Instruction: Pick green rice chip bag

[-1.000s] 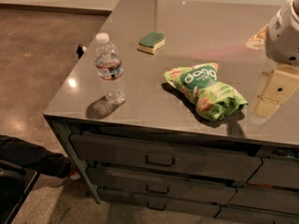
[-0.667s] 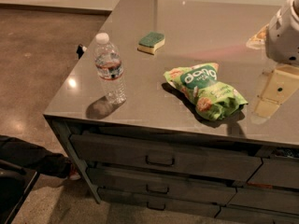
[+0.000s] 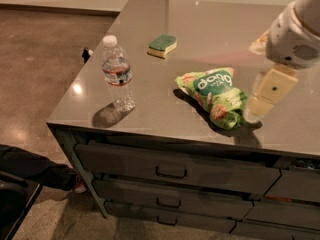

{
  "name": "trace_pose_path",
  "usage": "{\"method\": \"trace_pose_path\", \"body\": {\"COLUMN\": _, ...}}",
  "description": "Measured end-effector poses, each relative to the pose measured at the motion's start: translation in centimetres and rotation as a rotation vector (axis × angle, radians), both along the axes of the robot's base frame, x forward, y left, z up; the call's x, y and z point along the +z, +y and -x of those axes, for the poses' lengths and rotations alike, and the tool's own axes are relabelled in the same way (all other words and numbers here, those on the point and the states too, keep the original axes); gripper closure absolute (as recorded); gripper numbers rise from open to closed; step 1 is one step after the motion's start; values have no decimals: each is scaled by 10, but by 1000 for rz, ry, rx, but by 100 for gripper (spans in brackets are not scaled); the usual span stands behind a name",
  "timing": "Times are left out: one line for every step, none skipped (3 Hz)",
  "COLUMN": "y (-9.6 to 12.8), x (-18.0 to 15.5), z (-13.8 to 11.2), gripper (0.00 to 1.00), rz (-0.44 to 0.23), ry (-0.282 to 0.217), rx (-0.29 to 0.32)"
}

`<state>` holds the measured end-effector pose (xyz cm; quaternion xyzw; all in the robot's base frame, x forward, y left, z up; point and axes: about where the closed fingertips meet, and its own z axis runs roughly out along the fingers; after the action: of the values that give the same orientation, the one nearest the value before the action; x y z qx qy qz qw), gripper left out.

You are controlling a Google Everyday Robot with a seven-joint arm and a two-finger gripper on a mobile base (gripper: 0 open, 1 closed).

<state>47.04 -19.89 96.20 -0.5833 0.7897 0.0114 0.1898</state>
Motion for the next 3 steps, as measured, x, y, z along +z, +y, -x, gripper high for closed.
{"method": "trace_pose_path", "body": {"y": 7, "x": -17, "z": -28, "gripper": 0, "rz": -44, "ry": 26, "rx": -71}}
{"method": "trace_pose_path", "body": {"y": 10, "x": -30, "z": -49, "gripper": 0, "rz": -69, "ry": 56, "rx": -138}}
{"method": "trace_pose_path", "body": {"y": 9, "x": -40, "z": -63, "gripper": 0, "rz": -82, "ry": 96, "rx": -217}}
